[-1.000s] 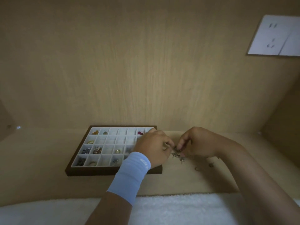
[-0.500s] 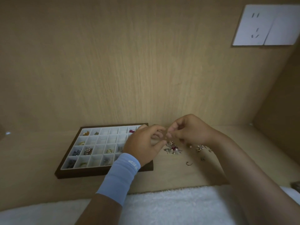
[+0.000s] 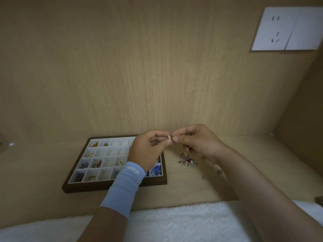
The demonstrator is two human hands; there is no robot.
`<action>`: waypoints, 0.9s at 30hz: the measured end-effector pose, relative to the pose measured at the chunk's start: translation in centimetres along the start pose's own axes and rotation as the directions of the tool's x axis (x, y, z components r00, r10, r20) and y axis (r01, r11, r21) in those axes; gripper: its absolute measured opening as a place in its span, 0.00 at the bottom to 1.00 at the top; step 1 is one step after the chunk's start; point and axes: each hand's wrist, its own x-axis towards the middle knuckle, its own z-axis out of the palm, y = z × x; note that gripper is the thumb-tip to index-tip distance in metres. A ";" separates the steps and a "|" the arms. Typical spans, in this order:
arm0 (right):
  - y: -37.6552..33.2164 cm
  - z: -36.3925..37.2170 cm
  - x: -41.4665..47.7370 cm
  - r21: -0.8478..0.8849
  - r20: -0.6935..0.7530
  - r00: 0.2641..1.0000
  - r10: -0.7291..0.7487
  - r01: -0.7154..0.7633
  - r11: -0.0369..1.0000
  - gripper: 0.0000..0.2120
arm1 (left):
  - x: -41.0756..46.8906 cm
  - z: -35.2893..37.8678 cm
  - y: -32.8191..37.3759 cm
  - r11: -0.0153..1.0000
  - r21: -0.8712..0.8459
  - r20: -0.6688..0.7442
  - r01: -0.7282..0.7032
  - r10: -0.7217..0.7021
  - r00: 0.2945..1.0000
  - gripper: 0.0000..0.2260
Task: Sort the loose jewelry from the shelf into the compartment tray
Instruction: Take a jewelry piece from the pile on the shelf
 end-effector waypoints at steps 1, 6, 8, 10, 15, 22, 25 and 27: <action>0.0 0.4 0.1 0.008 -0.034 0.999 -0.014 0.014 1.000 0.05 | 0.0 -0.2 0.2 0.999 -0.034 0.009 0.018 -0.018 1.000 0.06; -0.7 2.5 1.0 -0.013 -0.093 0.989 -0.113 0.113 0.994 0.03 | 0.3 -1.6 1.1 0.975 -0.210 -0.024 0.073 -0.079 0.997 0.06; -1.3 3.3 1.7 -0.011 -0.090 0.985 -0.146 0.146 0.989 0.04 | 0.7 -2.5 1.0 0.969 -0.236 -0.037 0.079 -0.091 0.995 0.06; -1.9 4.2 2.7 -0.076 -0.073 0.981 -0.182 0.176 0.981 0.05 | 1.0 -3.7 0.4 0.986 -0.146 -0.052 0.086 -0.094 0.994 0.08; -2.2 5.6 6.0 -0.458 0.077 0.977 -0.201 0.214 0.863 0.06 | 1.3 -6.7 -3.0 0.853 0.520 -0.091 0.036 0.013 0.996 0.12; -2.8 7.6 8.8 -0.845 0.262 0.960 -0.098 0.277 0.457 0.06 | 1.7 -6.8 -4.3 0.742 0.667 0.053 0.070 -0.141 0.989 0.16; -2.8 7.7 9.3 -0.828 0.274 0.956 -0.101 0.288 0.480 0.07 | 2.0 -6.8 -4.4 0.785 0.616 -0.009 0.065 -0.076 0.997 0.13; -2.9 7.6 9.3 -0.764 0.270 0.954 -0.129 0.294 0.575 0.09 | 2.1 -6.8 -4.1 0.890 0.448 -0.056 0.087 -0.070 0.996 0.10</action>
